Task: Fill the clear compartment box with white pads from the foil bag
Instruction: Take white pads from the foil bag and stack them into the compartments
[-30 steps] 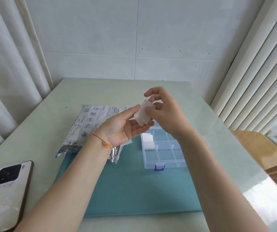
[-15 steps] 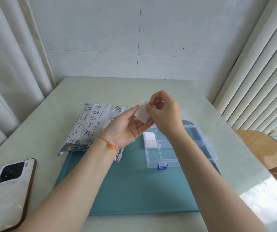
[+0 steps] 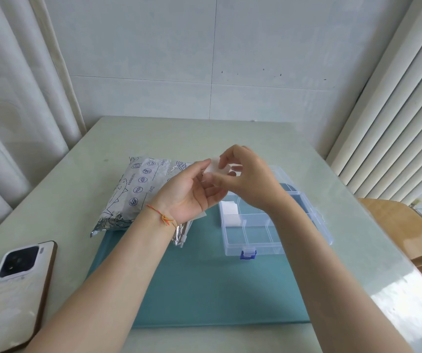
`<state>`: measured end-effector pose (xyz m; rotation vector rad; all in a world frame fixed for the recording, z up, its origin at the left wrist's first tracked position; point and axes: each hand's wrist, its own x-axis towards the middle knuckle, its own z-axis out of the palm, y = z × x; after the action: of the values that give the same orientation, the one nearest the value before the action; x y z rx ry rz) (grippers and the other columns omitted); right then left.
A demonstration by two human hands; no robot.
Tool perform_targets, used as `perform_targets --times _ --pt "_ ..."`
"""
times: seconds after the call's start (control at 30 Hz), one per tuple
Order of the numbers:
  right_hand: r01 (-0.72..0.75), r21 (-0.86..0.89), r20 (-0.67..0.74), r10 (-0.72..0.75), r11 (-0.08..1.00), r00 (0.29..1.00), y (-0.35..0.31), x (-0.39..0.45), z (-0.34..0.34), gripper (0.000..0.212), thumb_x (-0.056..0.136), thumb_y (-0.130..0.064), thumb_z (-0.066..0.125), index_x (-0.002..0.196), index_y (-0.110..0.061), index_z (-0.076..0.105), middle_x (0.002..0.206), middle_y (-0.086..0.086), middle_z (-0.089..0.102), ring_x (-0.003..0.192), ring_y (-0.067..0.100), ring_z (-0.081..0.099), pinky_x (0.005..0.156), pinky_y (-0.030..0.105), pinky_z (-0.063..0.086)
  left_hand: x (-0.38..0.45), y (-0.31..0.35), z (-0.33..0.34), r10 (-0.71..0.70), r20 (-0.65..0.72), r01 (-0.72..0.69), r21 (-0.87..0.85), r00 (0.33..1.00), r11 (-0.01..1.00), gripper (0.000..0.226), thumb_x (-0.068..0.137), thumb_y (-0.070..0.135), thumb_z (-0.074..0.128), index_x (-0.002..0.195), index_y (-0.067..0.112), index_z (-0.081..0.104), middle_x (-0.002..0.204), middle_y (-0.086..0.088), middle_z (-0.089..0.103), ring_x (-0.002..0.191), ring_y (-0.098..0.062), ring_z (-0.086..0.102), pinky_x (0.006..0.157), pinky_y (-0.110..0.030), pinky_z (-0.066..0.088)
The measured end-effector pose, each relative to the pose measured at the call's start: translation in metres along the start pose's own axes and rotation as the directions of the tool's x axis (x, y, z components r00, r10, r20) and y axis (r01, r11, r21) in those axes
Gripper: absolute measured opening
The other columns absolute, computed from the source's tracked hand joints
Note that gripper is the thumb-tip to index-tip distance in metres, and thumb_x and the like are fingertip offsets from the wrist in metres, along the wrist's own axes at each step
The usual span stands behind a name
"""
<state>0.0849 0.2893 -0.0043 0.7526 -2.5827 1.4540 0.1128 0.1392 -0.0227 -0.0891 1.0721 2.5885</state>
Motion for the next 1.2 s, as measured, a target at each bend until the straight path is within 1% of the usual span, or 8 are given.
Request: perform_targets --times 0.17,0.47,0.7,0.8,0.93,1.03,1.1,1.2 --pt "0.027 -0.124 0.041 -0.022 0.992 0.999 -0.003 -0.003 -0.001 0.032 0.075 -0.034 0.081 0.084 -0.018 0.054 0.094 0.001 0.062 0.063 0.007 0.054 0.068 0.025 0.049 0.0 0.0 0.0 -0.001 0.001 0.001 0.022 1.0 1.0 0.033 0.095 0.024 0.054 0.125 0.011 0.052 0.11 -0.014 0.065 0.087 -0.021 0.071 0.075 -0.032 0.059" --pt "0.083 -0.109 0.034 -0.079 0.991 0.996 -0.005 -0.006 0.005 0.034 0.073 -0.032 0.074 0.09 -0.016 0.049 0.092 -0.002 0.058 0.076 0.021 0.06 0.072 0.038 0.055 -0.004 0.0 0.001 -0.013 0.035 0.01 0.078 0.999 0.997 0.026 0.089 0.028 0.056 0.107 0.01 0.063 0.1 -0.008 0.07 0.084 -0.019 0.072 0.068 -0.029 0.06" --pt "0.047 0.015 -0.003 -0.046 0.999 0.999 -0.008 -0.004 0.005 0.034 0.085 -0.038 0.069 0.103 -0.017 0.051 0.102 -0.007 0.062 0.098 0.0 0.059 0.081 0.016 0.048 -0.01 0.01 0.0 0.001 -0.03 0.003 0.139 1.0 0.99 0.027 0.08 0.03 0.067 0.101 0.013 0.064 0.09 -0.005 0.067 0.077 -0.016 0.069 0.063 -0.025 0.058" --pt "-0.051 0.0 -0.12 0.051 0.999 0.991 -0.008 0.004 0.006 0.014 0.094 -0.028 0.058 0.095 -0.014 0.057 0.089 -0.013 0.064 0.085 0.0 0.06 0.071 0.013 0.046 -0.012 0.018 -0.003 0.066 -0.126 -0.053 0.106 0.99 0.993 0.021 0.091 0.025 0.062 0.099 0.006 0.063 0.088 -0.013 0.071 0.073 -0.022 0.071 0.057 -0.023 0.057" --pt "-0.087 -0.322 0.118 0.13 0.943 0.984 -0.011 0.013 0.018 0.022 0.095 -0.021 0.05 0.097 -0.009 0.068 0.084 -0.009 0.067 0.078 0.02 0.059 0.059 0.023 0.043 -0.016 0.02 -0.01 0.153 -0.194 -0.124 0.155 0.969 0.98 0.014 0.096 0.014 0.057 0.099 0.001 0.057 0.083 -0.018 0.07 0.071 -0.024 0.072 0.058 -0.024 0.058" --pt "-0.001 -0.507 0.228 0.135 0.862 0.964 -0.015 0.013 0.022 0.025 0.093 -0.019 0.051 0.101 -0.007 0.071 0.1 0.007 0.071 0.094 0.025 0.062 0.08 0.032 0.05 -0.022 0.023 -0.015 0.186 -0.219 -0.163 0.117 0.958 0.98 0.017 0.096 0.012 0.056 0.101 -0.004 0.058 0.087 -0.021 0.068 0.074 -0.027 0.071 0.061 -0.027 0.06" --pt "0.033 -0.556 0.318 0.175 0.831 0.932 -0.013 0.011 0.027 0.02 0.088 -0.017 0.056 0.102 -0.016 0.07 0.11 0.001 0.069 0.103 0.02 0.061 0.093 0.034 0.047 -0.026 0.026 -0.015 0.211 -0.209 -0.191 0.115 0.955 0.975 0.022 0.097 0.014 0.055 0.106 -0.006 0.058 0.093 -0.022 0.066 0.077 -0.028 0.071 0.064 -0.027 0.06" --pt "0.098 -0.632 0.42 0.233 0.769 0.877 -0.005 0.008 0.042 0.042 0.08 -0.026 0.071 0.12 -0.026 0.061 0.125 -0.004 0.06 0.117 0.018 0.052 0.103 0.039 0.039 -0.029 0.028 -0.013 0.21 -0.18 -0.196 0.095 0.961 0.976 0.026 0.098 0.015 0.053 0.111 -0.008 0.055 0.095 -0.024 0.065 0.077 -0.03 0.071 0.066 -0.029 0.061"
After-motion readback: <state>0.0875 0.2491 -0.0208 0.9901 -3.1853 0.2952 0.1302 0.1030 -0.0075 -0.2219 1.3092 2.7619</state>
